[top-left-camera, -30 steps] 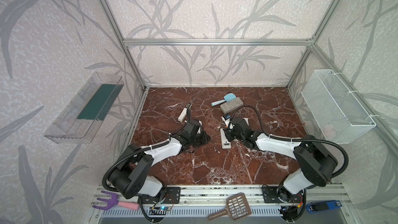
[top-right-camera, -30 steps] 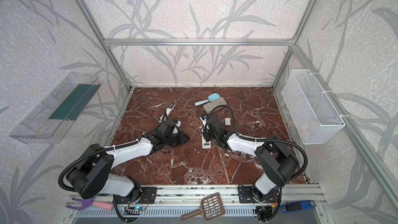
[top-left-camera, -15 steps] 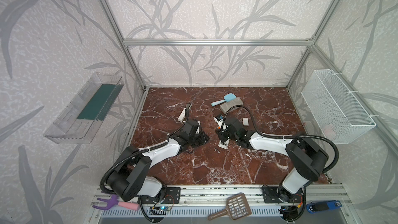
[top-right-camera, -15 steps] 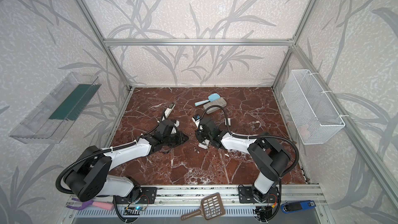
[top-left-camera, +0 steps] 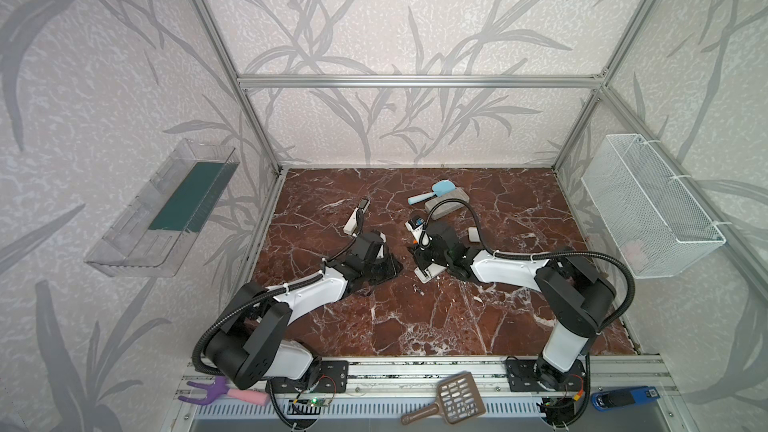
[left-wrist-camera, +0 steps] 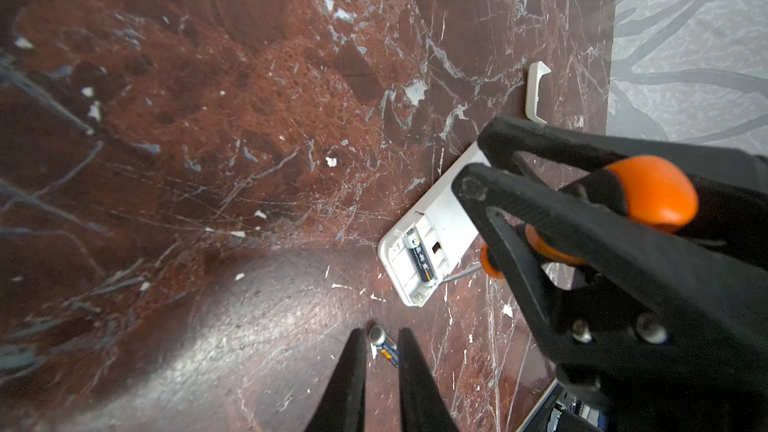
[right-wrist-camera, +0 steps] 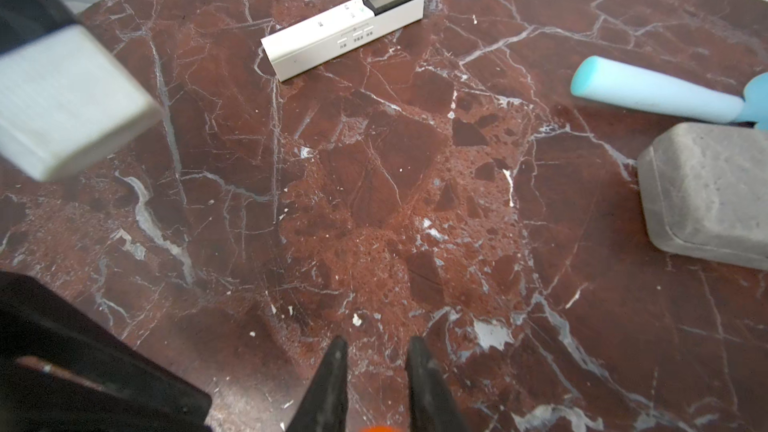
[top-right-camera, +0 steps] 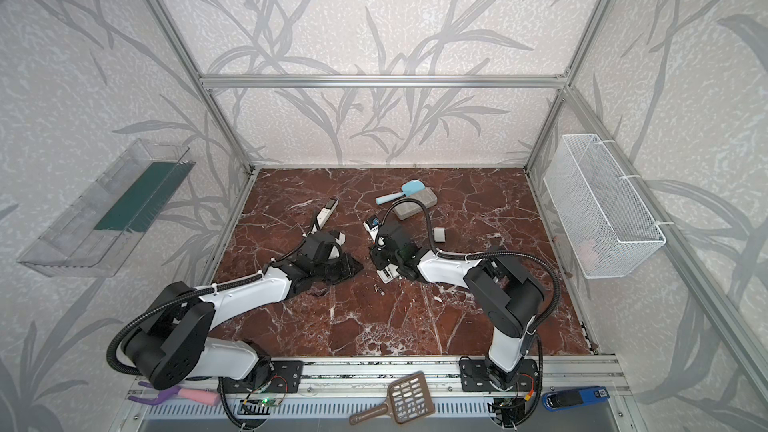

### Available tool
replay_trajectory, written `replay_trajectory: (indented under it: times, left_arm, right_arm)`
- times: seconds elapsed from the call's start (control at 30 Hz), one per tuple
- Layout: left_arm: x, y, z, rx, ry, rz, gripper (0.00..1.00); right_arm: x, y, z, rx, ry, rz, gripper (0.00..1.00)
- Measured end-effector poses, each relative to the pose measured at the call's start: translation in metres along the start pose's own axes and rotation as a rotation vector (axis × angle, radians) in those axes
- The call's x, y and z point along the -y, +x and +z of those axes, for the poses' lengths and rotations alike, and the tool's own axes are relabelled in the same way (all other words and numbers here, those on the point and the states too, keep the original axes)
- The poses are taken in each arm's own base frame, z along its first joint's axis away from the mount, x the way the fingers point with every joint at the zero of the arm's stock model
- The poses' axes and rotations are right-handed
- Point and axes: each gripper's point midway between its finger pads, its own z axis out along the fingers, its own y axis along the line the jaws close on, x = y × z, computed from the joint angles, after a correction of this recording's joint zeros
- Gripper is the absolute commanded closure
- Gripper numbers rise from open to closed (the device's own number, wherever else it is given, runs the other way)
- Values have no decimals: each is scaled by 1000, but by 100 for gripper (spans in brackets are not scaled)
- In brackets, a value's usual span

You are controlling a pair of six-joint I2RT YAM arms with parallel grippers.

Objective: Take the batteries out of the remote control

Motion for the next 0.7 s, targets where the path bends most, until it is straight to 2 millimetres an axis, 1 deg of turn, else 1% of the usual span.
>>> replay_trajectory:
  times: [0.2, 0.4, 0.47, 0.6, 0.7]
  left_arm:
    - [-1, -2, -1, 6, 0, -3, 82]
    - [-2, -3, -2, 8, -2, -5, 81]
    - [-2, -4, -2, 8, -2, -3, 80]
    - [1, -4, -2, 3, 12, 12, 78]
    - [7, -5, -1, 3, 36, 33, 78]
  right_arm:
    - [-1, -9, 4, 28, -4, 2, 100]
    - [-3, -16, 4, 48, -12, 7, 100]
    - [-3, -17, 3, 51, -13, 12, 100]
    - [-4, -29, -8, 83, -16, 24, 100]
    - [-5, -48, -25, 139, -11, 31, 100]
